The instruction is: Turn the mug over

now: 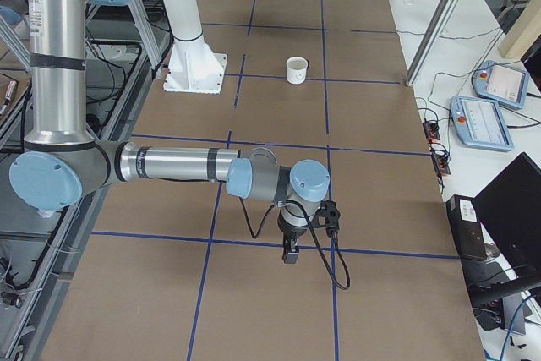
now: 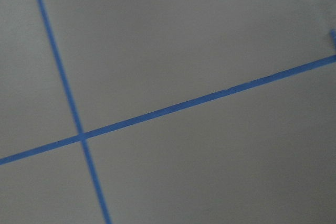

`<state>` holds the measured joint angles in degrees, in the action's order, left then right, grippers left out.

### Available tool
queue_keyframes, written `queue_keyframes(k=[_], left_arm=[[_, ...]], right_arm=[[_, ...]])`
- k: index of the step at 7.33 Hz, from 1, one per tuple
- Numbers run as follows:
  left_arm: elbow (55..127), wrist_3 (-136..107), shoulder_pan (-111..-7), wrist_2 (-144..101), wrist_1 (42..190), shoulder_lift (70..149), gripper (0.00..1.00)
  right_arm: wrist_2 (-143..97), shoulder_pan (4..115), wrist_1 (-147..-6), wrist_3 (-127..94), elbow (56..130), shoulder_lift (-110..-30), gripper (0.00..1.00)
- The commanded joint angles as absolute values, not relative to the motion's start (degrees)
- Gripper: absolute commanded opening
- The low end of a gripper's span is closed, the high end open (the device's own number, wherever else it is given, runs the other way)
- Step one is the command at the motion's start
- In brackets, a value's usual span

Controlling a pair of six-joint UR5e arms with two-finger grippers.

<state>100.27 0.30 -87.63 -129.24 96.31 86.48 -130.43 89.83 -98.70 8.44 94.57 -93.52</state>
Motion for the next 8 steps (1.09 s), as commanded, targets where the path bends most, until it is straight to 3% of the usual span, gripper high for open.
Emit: queue_keyframes(k=[1, 8], left_arm=[[94.84, 3.25, -94.31, -135.17, 97.03, 85.87, 1.0], [95.01, 3.51, -90.62, -134.74, 97.12, 85.17, 1.0]], right_arm=[[-130.43, 89.82, -98.7, 8.44, 94.57, -93.52, 1.0], [-130.43, 89.82, -98.7, 8.44, 94.57, -93.52, 1.0]])
